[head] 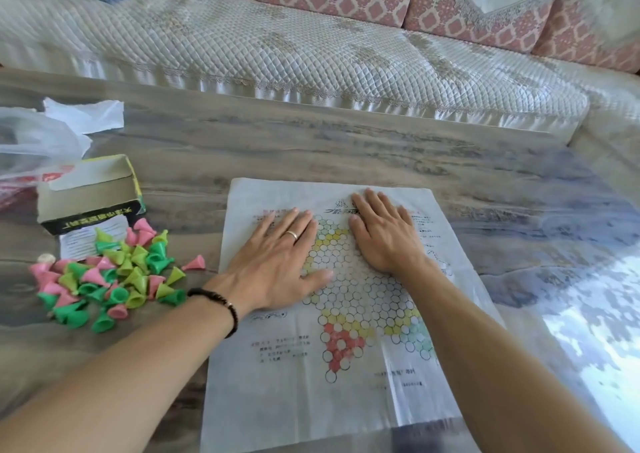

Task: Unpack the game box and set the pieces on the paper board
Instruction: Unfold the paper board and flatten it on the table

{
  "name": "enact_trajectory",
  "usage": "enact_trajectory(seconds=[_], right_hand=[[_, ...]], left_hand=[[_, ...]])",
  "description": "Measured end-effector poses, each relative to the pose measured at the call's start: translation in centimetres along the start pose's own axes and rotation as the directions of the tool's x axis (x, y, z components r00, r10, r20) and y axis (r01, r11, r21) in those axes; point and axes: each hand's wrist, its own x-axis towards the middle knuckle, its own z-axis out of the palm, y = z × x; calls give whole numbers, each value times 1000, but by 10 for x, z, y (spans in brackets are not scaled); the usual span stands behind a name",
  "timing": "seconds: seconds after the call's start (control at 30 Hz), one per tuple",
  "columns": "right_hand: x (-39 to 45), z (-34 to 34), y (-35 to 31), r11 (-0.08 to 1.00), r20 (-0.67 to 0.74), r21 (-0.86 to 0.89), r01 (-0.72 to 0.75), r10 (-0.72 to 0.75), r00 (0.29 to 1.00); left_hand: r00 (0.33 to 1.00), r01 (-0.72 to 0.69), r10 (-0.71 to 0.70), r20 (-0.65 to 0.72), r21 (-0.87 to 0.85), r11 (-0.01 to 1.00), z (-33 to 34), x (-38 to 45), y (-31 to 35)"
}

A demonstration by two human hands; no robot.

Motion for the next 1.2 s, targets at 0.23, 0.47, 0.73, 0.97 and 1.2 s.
enact_trajectory(seconds=[0.23,0.47,0.73,0.97,1.2], right_hand=[[-53,5,-34,982,-124,94,161,-149,981],[-106,0,34,997,35,-49,-55,57,998],[-107,3,34,997,-14,-40,-67,67,998],[-108,1,34,997,6,-47,-60,61,998],[-121,-7,-13,988,-91,-132,-75,63,994]], left_hand=[[1000,-5,5,7,-23,1000,-4,-1,2],[999,-16,16,46,-9,1000,-5,-1,-2],[985,-135,104,-134,-247,960,-6,3,90],[992,-123,121,-39,-54,991,11,-55,63],[997,-72,73,16,-29,997,7,-79,51]])
